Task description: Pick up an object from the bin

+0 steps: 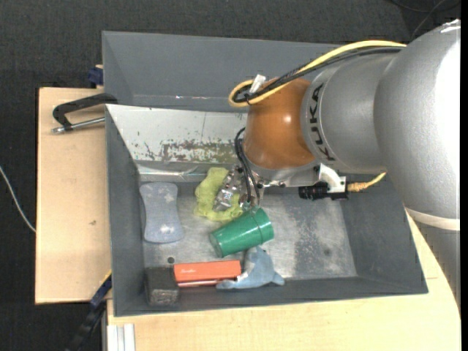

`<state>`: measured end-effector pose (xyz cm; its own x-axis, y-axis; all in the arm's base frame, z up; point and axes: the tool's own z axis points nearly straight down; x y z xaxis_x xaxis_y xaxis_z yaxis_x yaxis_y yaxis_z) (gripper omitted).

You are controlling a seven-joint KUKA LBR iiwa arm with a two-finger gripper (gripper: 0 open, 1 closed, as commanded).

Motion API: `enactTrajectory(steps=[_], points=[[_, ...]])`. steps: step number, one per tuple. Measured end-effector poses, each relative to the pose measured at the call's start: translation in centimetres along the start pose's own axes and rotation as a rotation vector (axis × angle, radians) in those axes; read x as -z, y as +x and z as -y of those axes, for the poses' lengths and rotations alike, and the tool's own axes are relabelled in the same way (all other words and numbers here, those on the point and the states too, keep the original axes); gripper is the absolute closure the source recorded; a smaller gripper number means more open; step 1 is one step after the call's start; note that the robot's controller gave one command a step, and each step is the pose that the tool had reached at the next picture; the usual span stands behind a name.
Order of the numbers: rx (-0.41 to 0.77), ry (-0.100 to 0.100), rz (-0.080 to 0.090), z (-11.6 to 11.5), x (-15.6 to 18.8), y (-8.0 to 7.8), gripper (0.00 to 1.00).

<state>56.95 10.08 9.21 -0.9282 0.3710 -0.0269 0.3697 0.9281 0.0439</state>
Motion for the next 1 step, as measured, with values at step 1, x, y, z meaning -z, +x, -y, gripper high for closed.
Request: enactTrajectory(steps=[1], points=[[-0.002, 0.011, -0.004, 0.6, -0.7, 0.16, 0.0]])
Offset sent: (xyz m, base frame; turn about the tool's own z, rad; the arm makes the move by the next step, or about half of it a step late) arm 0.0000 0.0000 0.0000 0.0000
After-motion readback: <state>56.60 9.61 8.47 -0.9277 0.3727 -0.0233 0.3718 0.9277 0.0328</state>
